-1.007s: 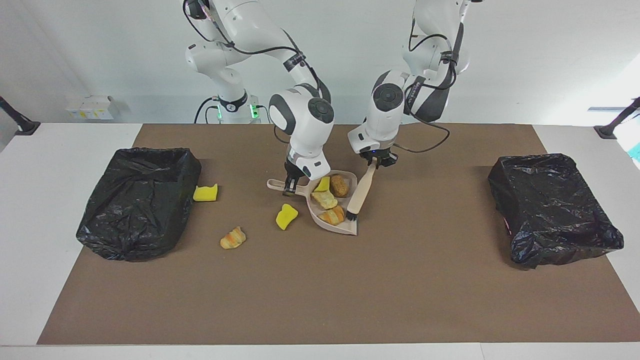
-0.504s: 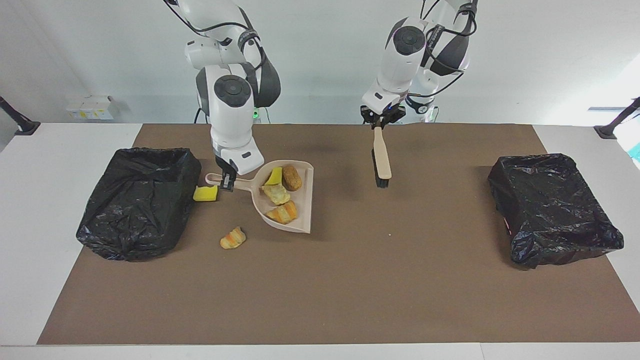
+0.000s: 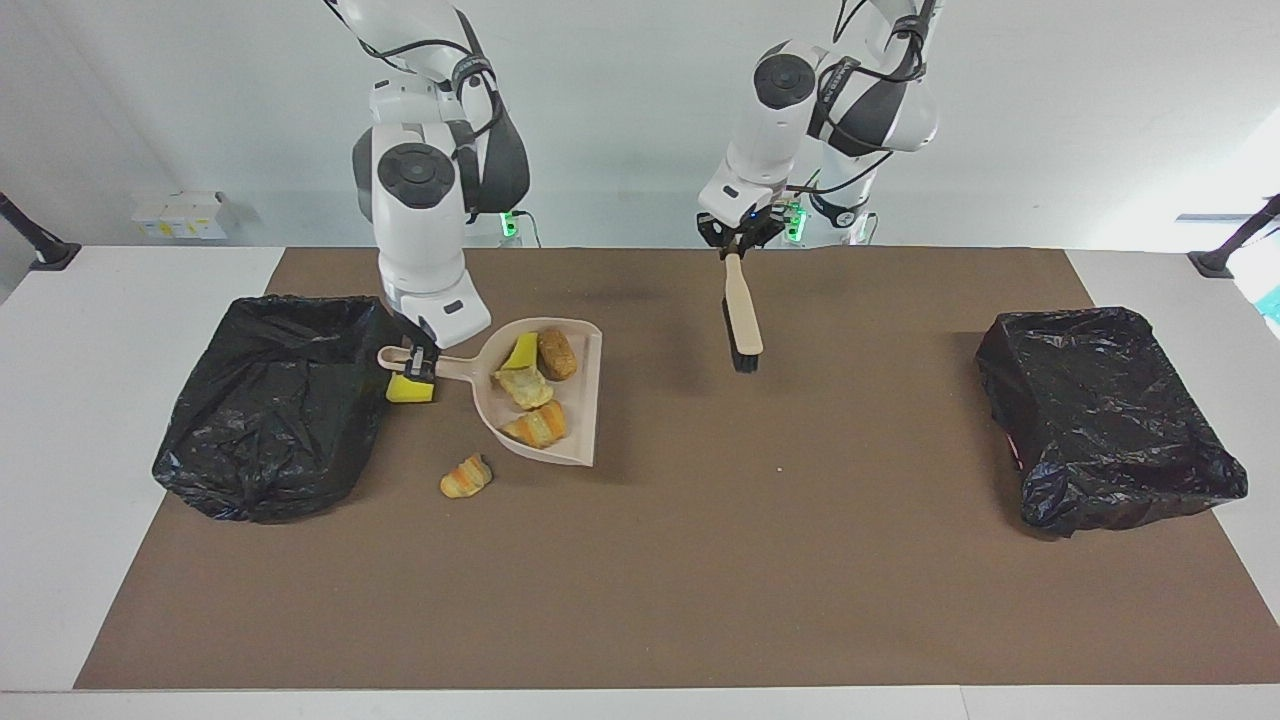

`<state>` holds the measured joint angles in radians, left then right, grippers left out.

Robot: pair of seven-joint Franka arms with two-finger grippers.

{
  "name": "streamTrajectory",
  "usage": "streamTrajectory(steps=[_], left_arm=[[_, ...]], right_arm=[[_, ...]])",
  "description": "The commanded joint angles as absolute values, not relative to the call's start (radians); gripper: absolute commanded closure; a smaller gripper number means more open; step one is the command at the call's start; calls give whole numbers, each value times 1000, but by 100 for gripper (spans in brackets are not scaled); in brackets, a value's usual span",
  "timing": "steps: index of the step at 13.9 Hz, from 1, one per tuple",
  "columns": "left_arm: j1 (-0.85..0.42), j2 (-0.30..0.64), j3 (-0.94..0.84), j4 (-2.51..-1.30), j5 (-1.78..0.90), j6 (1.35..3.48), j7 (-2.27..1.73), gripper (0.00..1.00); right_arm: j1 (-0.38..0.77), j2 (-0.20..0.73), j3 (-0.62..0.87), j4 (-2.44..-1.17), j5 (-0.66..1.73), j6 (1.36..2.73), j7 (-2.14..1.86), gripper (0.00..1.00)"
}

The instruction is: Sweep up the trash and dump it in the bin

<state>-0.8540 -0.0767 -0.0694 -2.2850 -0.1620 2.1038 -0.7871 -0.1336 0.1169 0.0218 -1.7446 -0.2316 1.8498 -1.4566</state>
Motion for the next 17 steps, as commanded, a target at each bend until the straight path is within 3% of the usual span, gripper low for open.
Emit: streamTrajectory(steps=[1, 8, 14, 16, 17], left_arm=[[-888, -87, -51, -2327, -198, 2183, -792, 100], [-888, -55, -51, -2332, -242, 2235, -788, 100], [-888, -22, -51, -2333, -244, 2247, -796, 100], [-903, 9, -51, -2332, -244, 2253, -795, 100], [-910, 11, -49, -2323, -244, 2246, -790, 65]], right_arm=[[-242, 114, 26, -1726, -221, 1856, -1494, 100], [-310, 104, -61, -1713, -429, 1899, -1485, 100], [-281, 84, -54, -1746, -696, 1856, -1447, 100], [-229, 42, -54, -1819, -820, 1855, -1338, 100], [-206, 17, -52, -1854, -866, 1850, -1260, 100]])
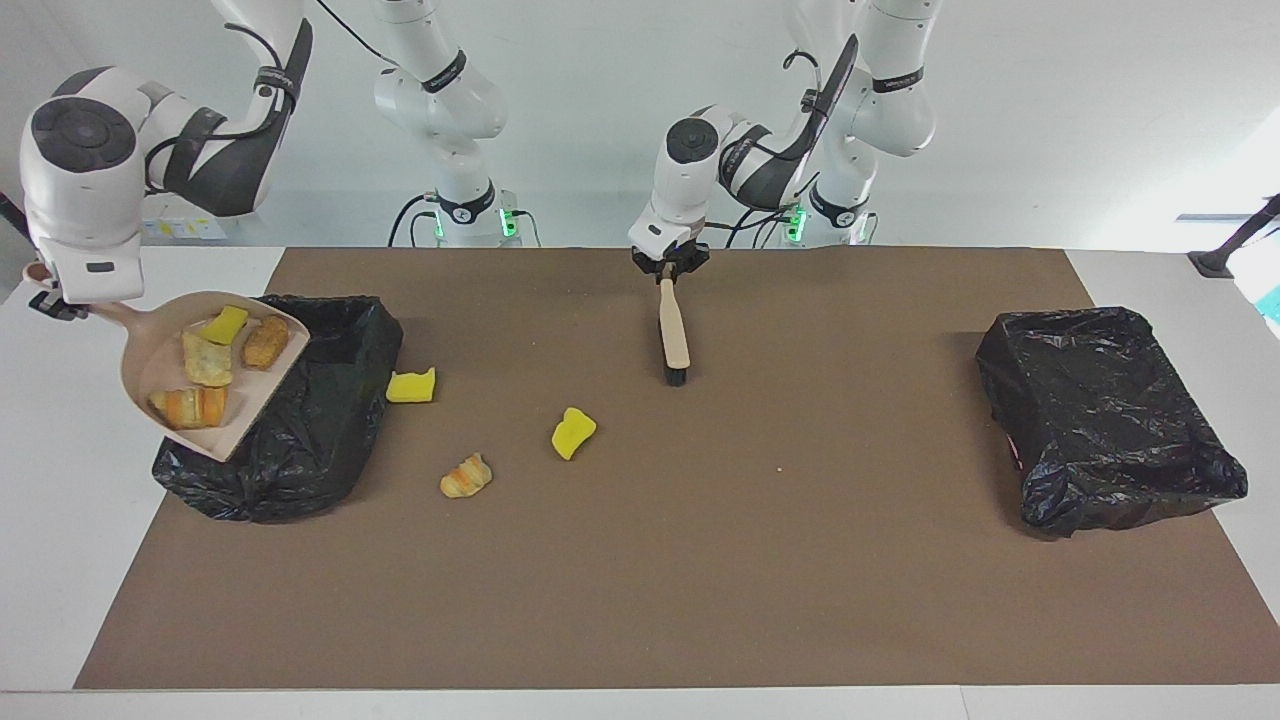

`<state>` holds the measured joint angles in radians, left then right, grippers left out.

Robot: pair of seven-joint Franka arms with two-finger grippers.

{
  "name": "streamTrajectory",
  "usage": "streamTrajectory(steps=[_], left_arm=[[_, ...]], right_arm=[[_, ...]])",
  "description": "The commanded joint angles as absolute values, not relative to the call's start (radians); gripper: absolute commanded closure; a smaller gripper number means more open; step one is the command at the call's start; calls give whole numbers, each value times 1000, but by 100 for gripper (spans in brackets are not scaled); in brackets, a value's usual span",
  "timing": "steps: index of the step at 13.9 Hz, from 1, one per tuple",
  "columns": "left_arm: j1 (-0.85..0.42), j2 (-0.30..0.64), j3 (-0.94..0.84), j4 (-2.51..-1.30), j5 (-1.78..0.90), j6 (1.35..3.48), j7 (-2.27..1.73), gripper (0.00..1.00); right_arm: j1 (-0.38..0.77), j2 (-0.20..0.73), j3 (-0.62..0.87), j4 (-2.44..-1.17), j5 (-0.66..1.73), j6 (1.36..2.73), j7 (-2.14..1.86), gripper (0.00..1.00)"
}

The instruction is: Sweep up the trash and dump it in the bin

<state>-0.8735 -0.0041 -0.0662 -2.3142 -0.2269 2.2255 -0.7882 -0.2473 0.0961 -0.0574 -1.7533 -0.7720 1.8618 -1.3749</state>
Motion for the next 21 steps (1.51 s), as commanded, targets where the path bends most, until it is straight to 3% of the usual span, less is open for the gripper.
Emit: streamTrajectory(steps=[1, 2, 6, 10, 14, 21], left_arm=[[-907, 6, -48, -2316, -244, 2237, -782, 8], [-897, -8, -48, -2312, -244, 2224, -779, 1], [-836, -34, -40, -2215, -239, 2051, -779, 0], [-740, -89, -40, -2174, -229, 2019, -772, 0], [-568, -196, -40, -2166, -203, 1877, -586, 0], [-278, -267, -38, -2155, -106, 1697, -264, 0]], right_arm=[[-186, 5, -52, -1874, -889, 1832, -1199, 100], [-167, 2, -52, -1876, -916, 1807, -1165, 100], [-72, 2, -52, -1861, -1075, 1698, -1106, 100], [-60, -26, -52, -1841, -1104, 1675, -1112, 100], [-60, -46, -51, -1798, -966, 1652, -1111, 100], [-54, -51, -25, -1759, -634, 1629, -1082, 100]])
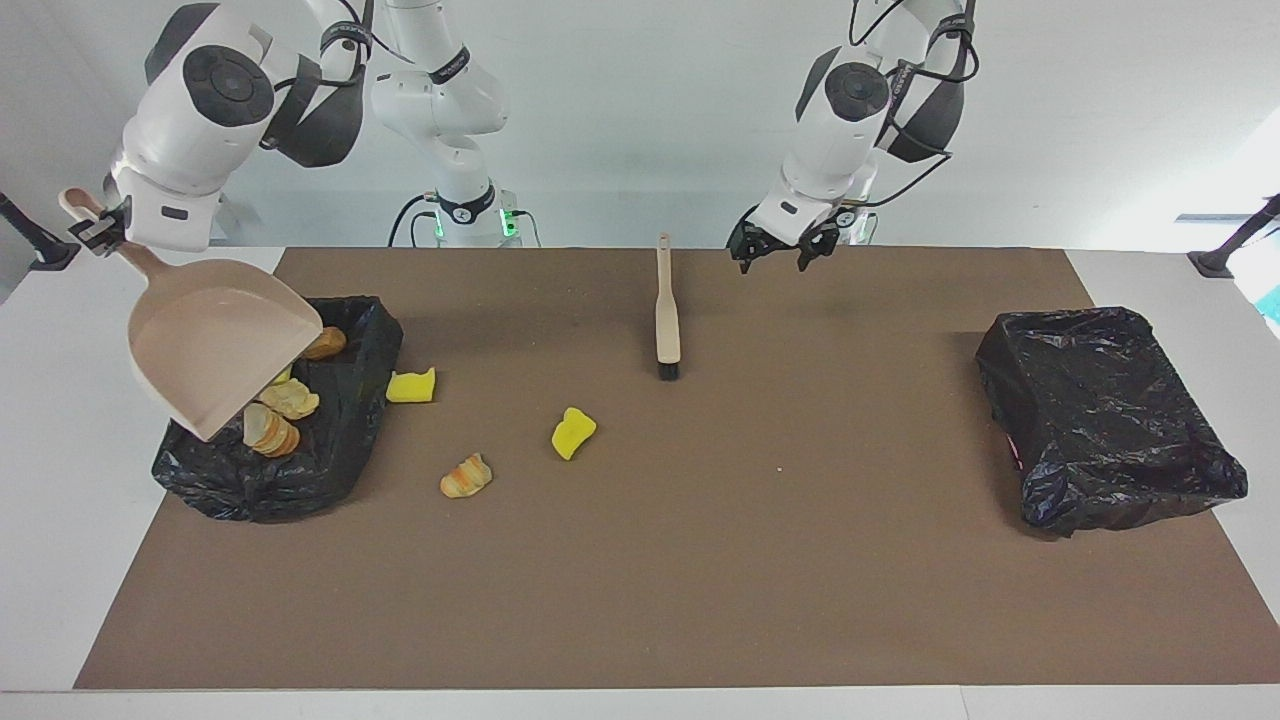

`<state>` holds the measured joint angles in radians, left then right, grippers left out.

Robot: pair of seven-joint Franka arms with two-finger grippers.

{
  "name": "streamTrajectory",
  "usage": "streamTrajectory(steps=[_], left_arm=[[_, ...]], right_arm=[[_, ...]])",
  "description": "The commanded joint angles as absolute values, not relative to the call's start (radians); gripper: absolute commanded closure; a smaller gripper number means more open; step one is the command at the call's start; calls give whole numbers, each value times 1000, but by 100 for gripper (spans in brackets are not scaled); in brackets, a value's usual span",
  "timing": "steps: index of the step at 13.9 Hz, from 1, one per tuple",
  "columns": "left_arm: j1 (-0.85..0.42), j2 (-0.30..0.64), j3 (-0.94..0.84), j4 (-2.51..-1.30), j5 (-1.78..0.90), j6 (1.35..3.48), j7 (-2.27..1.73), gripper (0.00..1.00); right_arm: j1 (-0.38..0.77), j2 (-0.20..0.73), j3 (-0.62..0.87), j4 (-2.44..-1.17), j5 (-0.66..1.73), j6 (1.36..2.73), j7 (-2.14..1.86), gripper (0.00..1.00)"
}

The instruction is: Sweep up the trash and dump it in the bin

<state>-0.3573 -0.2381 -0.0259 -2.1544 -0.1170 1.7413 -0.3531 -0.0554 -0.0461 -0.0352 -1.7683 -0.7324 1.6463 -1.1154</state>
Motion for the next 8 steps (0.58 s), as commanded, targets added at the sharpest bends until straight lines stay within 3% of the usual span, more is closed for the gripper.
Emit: streamTrajectory(steps=[1, 5, 8], left_arm=[[-234, -271, -40, -2154, -106, 1698, -229, 0], [-118, -247, -40, -2071, -57, 1697, -100, 0], [-55, -206, -40, -1968, -52, 1695, -51, 0]], right_arm=[[-54, -51, -25, -1759, -550, 1628, -1028, 100], [-26, -67, -3, -1770, -306, 1556, -667, 100], [64, -66, 21, -1785, -168, 1525, -302, 100]])
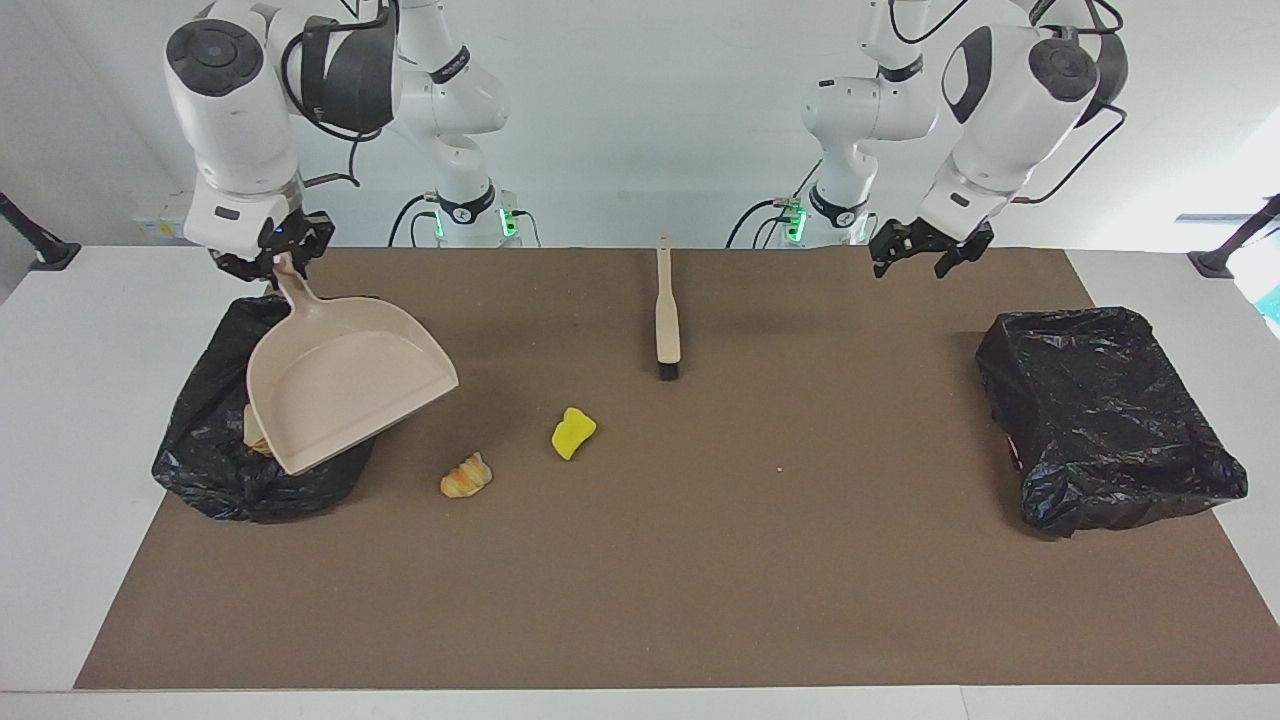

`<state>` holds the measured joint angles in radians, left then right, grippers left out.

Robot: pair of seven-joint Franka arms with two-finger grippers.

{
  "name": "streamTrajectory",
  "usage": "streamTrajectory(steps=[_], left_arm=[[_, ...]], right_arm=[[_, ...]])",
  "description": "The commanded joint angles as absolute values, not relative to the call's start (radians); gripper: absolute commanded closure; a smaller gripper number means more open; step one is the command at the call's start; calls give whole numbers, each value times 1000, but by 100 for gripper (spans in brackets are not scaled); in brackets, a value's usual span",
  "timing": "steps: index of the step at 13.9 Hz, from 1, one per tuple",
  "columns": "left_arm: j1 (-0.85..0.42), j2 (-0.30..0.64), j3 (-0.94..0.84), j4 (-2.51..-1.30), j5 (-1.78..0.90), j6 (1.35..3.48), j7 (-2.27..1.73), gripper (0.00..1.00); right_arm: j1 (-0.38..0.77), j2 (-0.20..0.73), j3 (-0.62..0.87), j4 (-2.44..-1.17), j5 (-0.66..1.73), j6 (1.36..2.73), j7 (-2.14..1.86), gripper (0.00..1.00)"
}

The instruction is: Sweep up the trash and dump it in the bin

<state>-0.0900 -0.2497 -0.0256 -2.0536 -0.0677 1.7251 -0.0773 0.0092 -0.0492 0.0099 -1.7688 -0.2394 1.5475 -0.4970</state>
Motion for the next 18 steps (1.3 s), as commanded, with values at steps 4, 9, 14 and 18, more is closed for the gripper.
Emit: streamTrajectory(steps=[4, 9, 14, 18], left_arm=[[-40, -81, -40, -1764, -38, 1643, -17, 0], [-38, -77, -37, -1723, -34, 1654, 38, 0], [-40, -94, -38, -1648, -34, 1527, 32, 0], [-38, -104, -37, -1658, -35, 1534, 25, 0]], right_arm=[[251, 9, 21, -1779, -9, 1571, 91, 100], [411, 144, 23, -1732, 107, 1738, 397, 100], [517, 391, 21, -1508, 100, 1753, 575, 100], [552, 514, 21, -1447, 97, 1862, 618, 100]])
